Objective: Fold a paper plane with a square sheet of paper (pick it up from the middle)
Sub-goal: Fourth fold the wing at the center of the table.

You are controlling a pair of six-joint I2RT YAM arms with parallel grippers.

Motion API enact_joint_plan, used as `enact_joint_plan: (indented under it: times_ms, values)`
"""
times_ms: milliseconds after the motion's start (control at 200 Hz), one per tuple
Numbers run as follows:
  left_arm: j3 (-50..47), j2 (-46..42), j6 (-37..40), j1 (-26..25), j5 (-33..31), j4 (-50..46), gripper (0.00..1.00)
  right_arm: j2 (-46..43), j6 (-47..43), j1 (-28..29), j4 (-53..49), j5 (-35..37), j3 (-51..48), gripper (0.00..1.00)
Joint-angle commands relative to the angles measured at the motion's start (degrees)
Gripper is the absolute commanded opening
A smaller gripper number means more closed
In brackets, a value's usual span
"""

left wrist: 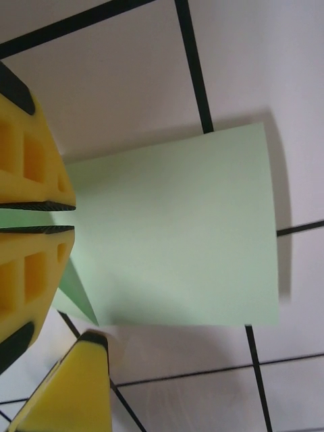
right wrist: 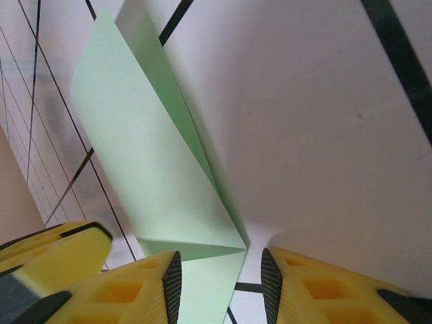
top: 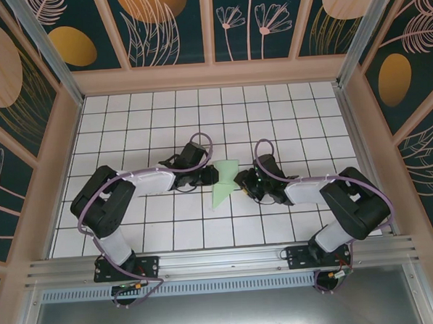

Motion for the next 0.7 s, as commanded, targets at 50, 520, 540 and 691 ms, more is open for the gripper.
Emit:
enact_joint_plan:
  times_ms: [50, 520, 540, 691]
  values:
    - [0.9, 3.0, 1.3, 0.2, -1.5, -1.6, 0.16, 1.0, -0.3, -0.3, 2.1, -1.5, 0.6, 0.4]
    - [-1.1, 2.6, 0.7, 0.2, -0.3, -0.4, 0.15, 3.8, 1.1, -0.4, 5.5, -3.2, 1.9, 0.4]
    - [-1.1, 2.6, 0.8, 0.2, -0.2, -0.3, 0.15, 4.0, 1.3, -0.4, 5.9, -3.4, 1.8, 0.4]
    - [-1.1, 2.5, 0.8, 0.2, -0.1, -0.4, 0.15, 4.3, 1.7, -0.3, 8.1, -3.8, 1.7, 0.4]
